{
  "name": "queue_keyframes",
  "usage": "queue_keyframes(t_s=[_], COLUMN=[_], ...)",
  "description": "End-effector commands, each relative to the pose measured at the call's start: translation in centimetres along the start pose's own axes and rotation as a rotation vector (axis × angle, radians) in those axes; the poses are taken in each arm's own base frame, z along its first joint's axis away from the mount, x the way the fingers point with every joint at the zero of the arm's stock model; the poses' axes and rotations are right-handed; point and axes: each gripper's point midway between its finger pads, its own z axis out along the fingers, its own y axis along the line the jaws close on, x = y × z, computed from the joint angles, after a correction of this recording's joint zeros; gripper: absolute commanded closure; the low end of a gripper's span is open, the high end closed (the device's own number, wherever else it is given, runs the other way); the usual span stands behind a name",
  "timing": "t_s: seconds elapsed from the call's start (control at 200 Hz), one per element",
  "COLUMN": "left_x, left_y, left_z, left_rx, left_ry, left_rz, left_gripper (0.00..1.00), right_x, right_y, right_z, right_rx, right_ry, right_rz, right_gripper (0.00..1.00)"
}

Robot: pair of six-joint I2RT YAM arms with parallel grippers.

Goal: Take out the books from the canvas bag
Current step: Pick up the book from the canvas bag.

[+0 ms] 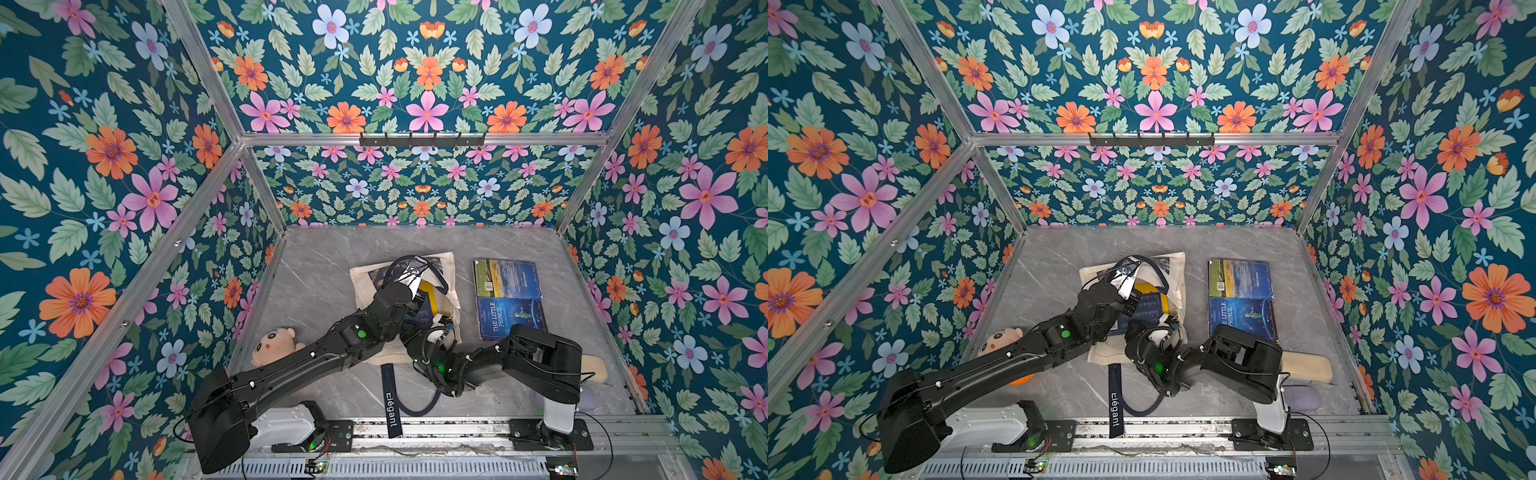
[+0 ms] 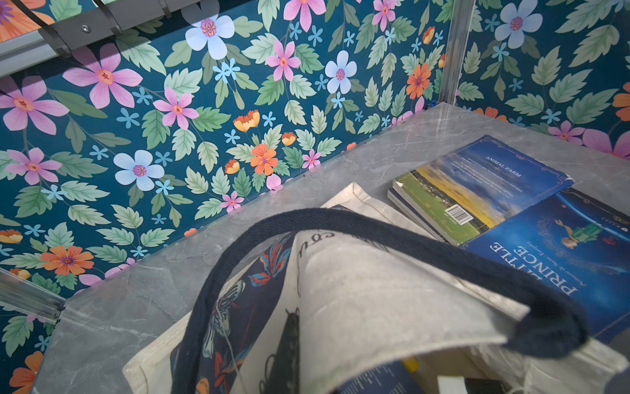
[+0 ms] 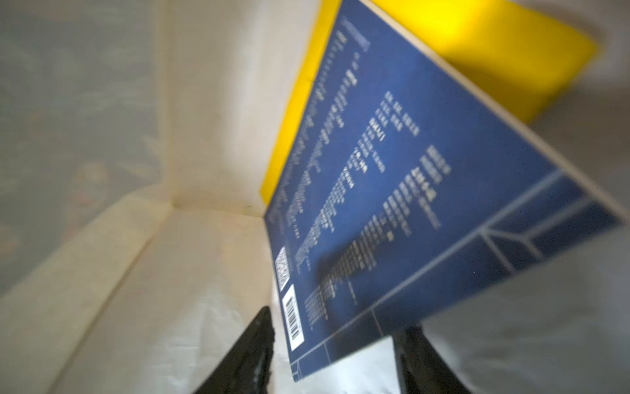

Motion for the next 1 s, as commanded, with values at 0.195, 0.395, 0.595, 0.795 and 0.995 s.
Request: queue_keyframes(t_s=[0.195, 0.395, 0.595, 0.795, 0.995], left_x=[-0.8, -0.9, -0.8, -0.8, -0.9], left_y=[0.1, 0.0, -0.1, -0.2, -0.3], left_z=[-0.1, -0.1, -0.1, -0.2, -0.2], left_rx=[0.006, 0.012, 0.016, 0.023, 0.03], left_ry=[-0.026, -0.027, -0.025, -0.027, -0.028], left_rz=[-0.022, -0.022, -0.021, -0.021, -0.023], left_gripper=[1.0, 1.0, 1.0, 1.0, 1.0], right_x=[-1.5, -2.4, -1.6, -1.1, -1.2], right_y=[3.6, 4.3, 6.0, 6.4, 5.5], right_z=[1.9, 3.2, 5.3, 7.1, 8.8], right_rx=[-0.118, -0.138, -0.171, -0.16, -0.143], right_ry=[-0.041, -0.061, -0.021, 0.007, 0.041], right_rz=[-0.046, -0.051, -0.08, -0.098, -0.043], right_gripper=[0.54, 0.54, 0.54, 0.53, 0.66])
